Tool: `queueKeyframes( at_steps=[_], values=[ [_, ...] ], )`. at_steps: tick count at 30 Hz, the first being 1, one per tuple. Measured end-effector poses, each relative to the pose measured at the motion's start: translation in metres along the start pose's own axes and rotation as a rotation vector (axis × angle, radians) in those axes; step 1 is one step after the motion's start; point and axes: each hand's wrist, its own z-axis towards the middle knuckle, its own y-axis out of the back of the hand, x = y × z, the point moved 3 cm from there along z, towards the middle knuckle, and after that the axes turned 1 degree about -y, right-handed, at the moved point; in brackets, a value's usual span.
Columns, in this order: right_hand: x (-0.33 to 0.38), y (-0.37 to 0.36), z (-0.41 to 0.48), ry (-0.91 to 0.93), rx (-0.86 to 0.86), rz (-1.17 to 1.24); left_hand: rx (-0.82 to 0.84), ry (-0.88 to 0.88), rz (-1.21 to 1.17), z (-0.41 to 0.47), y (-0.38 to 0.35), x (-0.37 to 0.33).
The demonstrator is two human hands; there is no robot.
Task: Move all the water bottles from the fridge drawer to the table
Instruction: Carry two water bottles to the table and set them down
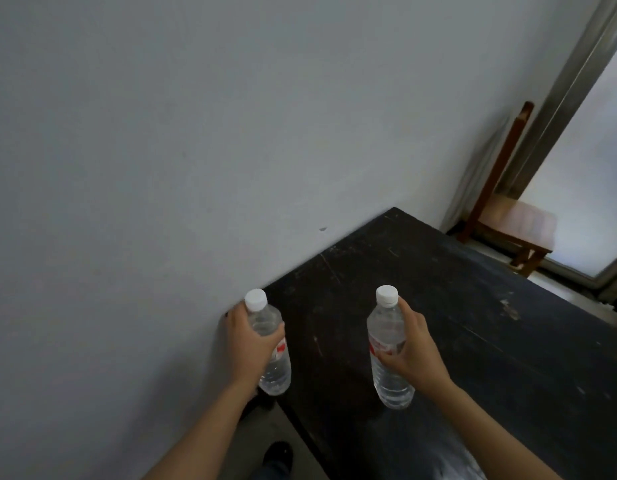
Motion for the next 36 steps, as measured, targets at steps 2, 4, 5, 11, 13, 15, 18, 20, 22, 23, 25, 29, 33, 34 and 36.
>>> queueKeyframes(
  at_steps=[2, 4, 5, 11, 13, 15, 18, 20, 22, 23, 25, 29, 33, 34, 36],
  values=[
    [-0.001, -0.002, 0.011, -0.018, -0.029, 0.005, -0.007, 0.005, -0.012, 0.020, -0.014, 0.001],
    [0.000, -0.006, 0.028, -0.039, -0.053, 0.020, -0.007, -0.018, -0.010, 0.041, -0.027, 0.000],
    [0.003, -0.008, 0.036, -0.045, -0.054, 0.018, 0.000, -0.032, -0.026, 0.051, -0.033, 0.000],
    [0.015, -0.032, 0.097, -0.148, -0.088, 0.076, 0.103, -0.114, -0.063, 0.109, -0.066, 0.008],
    [0.020, -0.040, 0.114, -0.173, -0.132, 0.093, 0.141, -0.145, -0.059, 0.123, -0.075, 0.009],
    [0.026, -0.049, 0.128, -0.174, -0.161, 0.090, 0.176, -0.198, -0.049, 0.135, -0.084, 0.006],
    [0.031, -0.062, 0.148, -0.184, -0.179, 0.094, 0.229, -0.258, -0.020, 0.155, -0.099, 0.007],
    [0.031, -0.067, 0.156, -0.189, -0.173, 0.089, 0.271, -0.273, -0.025, 0.162, -0.106, 0.008],
    [0.029, -0.071, 0.167, -0.192, -0.166, 0.081, 0.308, -0.291, -0.037, 0.170, -0.115, 0.009],
    [0.028, -0.073, 0.172, -0.192, -0.158, 0.077, 0.322, -0.298, -0.041, 0.173, -0.118, 0.010],
    [0.027, -0.075, 0.183, -0.198, -0.157, 0.070, 0.321, -0.308, -0.055, 0.180, -0.124, 0.012],
    [0.023, -0.073, 0.203, -0.210, -0.171, -0.019, 0.289, -0.297, -0.071, 0.187, -0.130, 0.014],
    [0.021, -0.072, 0.224, -0.220, -0.145, -0.057, 0.206, -0.308, 0.037, 0.189, -0.126, 0.014],
    [0.021, -0.073, 0.230, -0.212, -0.132, -0.050, 0.183, -0.294, 0.091, 0.190, -0.123, 0.014],
    [0.025, -0.075, 0.241, -0.184, -0.104, -0.035, 0.150, -0.254, 0.199, 0.189, -0.118, 0.013]
  ],
)
